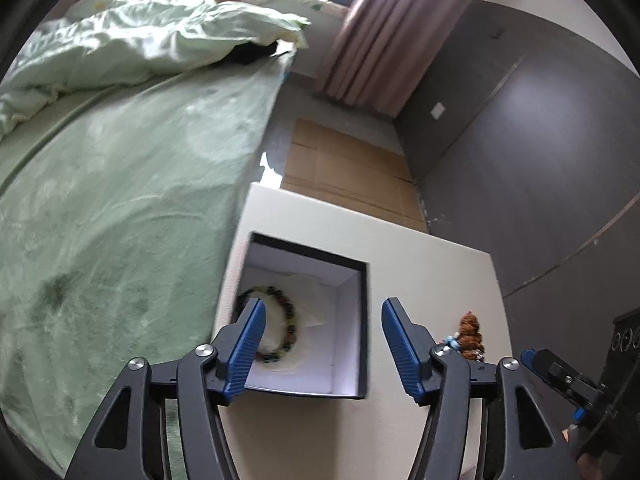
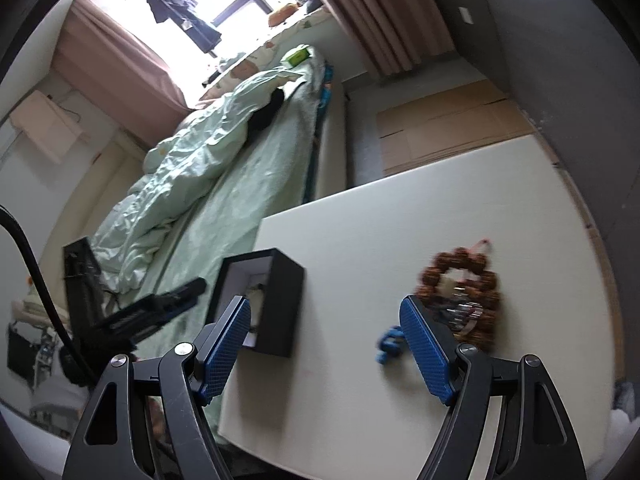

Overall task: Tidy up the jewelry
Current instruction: 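Lower the dark bead bracelet into the black box and open the left gripper, then move the left gripper to the pile and grasp the brown rudraksha bracelet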

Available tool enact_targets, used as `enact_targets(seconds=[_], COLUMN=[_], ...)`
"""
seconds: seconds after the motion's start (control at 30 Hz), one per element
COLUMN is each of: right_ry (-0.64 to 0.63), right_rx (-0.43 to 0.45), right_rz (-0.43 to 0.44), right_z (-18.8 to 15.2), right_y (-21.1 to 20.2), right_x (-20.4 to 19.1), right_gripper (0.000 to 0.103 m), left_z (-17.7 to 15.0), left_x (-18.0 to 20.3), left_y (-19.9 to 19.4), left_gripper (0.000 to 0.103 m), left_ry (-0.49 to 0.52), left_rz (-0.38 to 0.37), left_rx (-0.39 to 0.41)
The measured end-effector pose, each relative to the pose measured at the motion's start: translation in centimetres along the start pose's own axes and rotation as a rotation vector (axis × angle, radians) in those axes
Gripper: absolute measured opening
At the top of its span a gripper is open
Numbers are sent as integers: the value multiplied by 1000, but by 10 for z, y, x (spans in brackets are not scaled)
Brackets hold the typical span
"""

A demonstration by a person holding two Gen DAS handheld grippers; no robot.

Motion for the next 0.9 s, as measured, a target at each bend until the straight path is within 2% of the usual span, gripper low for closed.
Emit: enact_targets(seconds=[0.4, 0.9], right_ry=[116, 308], right_rx=[-9, 32], right_rz=[-68, -95], right_z=[-24, -36], right_y=[-21, -38], right_x=[48, 91], right_gripper=[77, 77], left_z=[-30, -72], left_x=[55, 115], left_y=[13, 56], left_gripper=[62, 62], left_ry=[104, 214], left_rz=[-80, -114], left_rx=[-64, -143])
Point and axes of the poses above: each gripper's, at about its wrist camera, not at the fingertips, and y roughly the way its jaws point, x to its right, z to its top, the point moved 9 cm from there along y, roughly the way its jaws point, and after that the axes turned 14 degrees about -y, right-handed, at the moved point
